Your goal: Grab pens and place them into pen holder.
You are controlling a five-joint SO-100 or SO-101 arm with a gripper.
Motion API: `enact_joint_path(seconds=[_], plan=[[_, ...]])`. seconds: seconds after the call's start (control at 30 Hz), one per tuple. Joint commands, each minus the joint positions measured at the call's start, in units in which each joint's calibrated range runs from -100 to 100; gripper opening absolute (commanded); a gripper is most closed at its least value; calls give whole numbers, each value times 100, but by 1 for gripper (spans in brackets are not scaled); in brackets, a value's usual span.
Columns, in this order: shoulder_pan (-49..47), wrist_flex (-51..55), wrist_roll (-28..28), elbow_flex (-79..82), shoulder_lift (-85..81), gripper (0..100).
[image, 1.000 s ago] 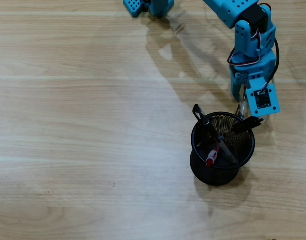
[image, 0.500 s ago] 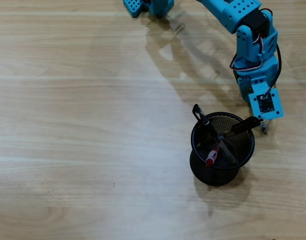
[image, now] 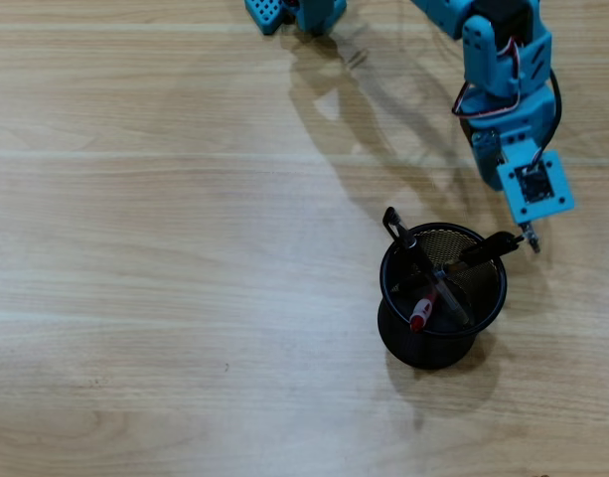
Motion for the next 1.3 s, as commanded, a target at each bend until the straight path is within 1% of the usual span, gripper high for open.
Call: enact_joint_path(seconds=[0.0, 0.23, 0.33, 0.43, 0.5, 0.6, 0.83, 0.93, 1.0, 1.1, 1.27], plan=[[191, 297, 273, -102, -1456, 2], [591, 194, 623, -39, -2649, 2], [790, -167, 776, -30, -2901, 2], [999, -770, 989, 159, -3043, 2], [1117, -1433, 1045, 457, -3085, 2], [1235, -2750, 1157, 1115, -3220, 2], [1508, -6582, 1243, 3251, -3371, 2], [1635, -7873, 1248, 3837, -3329, 2], [1735, -8433, 1248, 4071, -3287, 2], [1962, -8829, 1253, 4161, -3077, 2], [2297, -8915, 1253, 3711, -2397, 2]])
